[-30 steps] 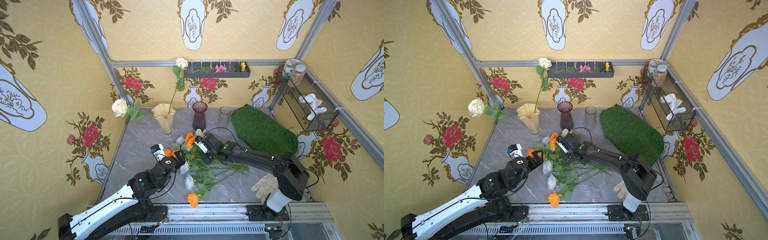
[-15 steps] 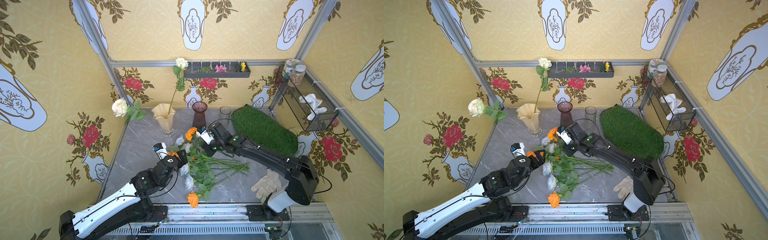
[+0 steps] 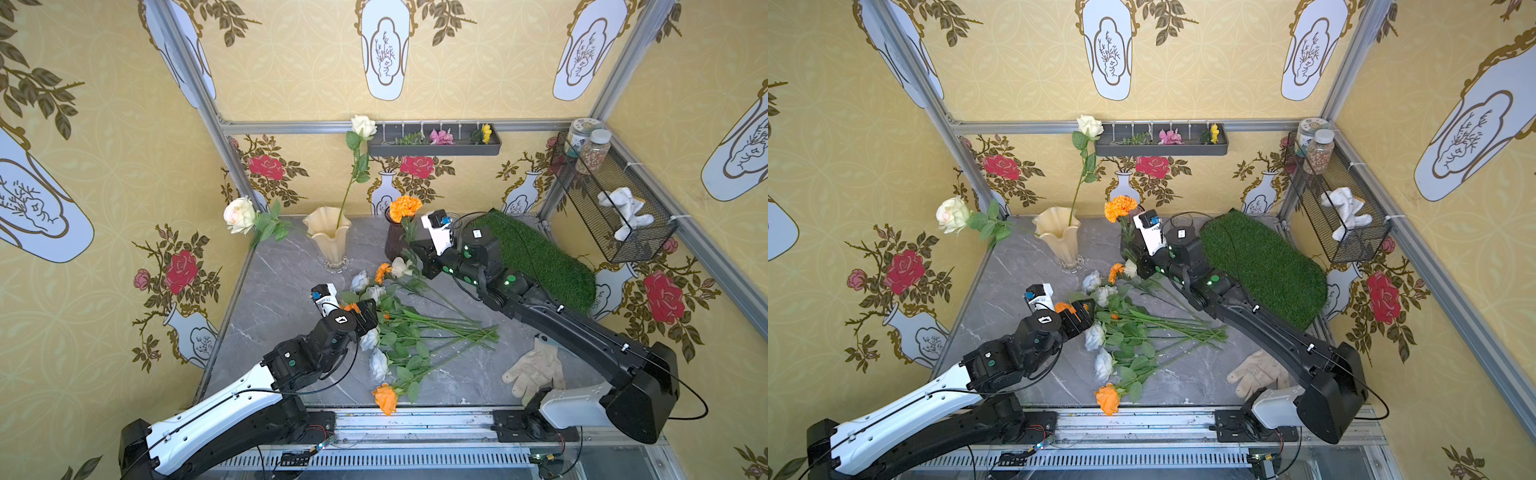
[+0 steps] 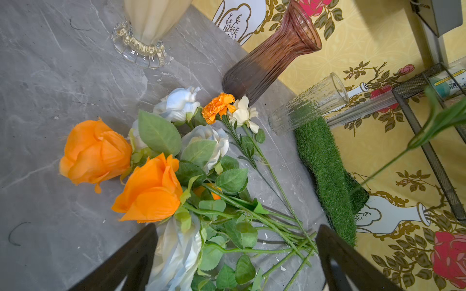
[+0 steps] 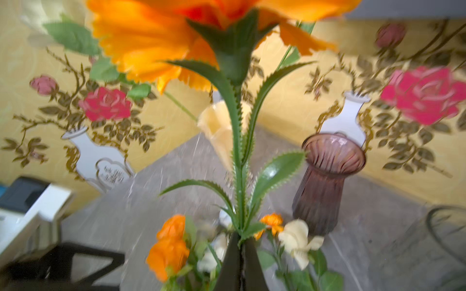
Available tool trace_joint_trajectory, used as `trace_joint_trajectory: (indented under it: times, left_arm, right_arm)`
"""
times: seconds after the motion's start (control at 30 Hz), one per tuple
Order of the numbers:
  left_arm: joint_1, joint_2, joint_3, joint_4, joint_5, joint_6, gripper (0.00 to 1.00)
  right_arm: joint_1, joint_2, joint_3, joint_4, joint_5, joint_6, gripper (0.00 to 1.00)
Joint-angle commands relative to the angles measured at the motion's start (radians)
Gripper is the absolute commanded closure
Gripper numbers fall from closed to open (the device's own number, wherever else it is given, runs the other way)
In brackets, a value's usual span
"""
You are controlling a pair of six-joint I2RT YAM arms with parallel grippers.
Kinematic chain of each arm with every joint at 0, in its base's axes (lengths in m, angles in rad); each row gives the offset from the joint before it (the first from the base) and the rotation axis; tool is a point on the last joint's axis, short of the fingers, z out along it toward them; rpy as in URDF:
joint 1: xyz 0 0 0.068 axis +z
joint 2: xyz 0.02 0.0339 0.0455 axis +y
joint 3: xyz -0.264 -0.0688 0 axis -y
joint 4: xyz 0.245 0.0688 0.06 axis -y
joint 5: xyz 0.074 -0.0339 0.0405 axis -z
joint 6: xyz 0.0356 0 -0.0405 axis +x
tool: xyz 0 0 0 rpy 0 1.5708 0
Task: Arrange the flowers in different vases according to their colors
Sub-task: Insert the flower into the vase.
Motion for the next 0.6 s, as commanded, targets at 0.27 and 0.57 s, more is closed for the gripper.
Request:
trace_joint_trajectory:
  times: [0.27,0.57]
  left_arm:
    - [0.002,-0.001,-0.011,0.018,-0.018,0.004,0.0]
    - [0.008,0.01,-0.013,0.031,-0.025,0.014,0.0]
  right_arm:
    - [-0.114,0.321,0.436,0.477,0.017,0.003,1.0]
    - [-0.128,0.492,0.614,0.514,0.012,-0.056,1.0]
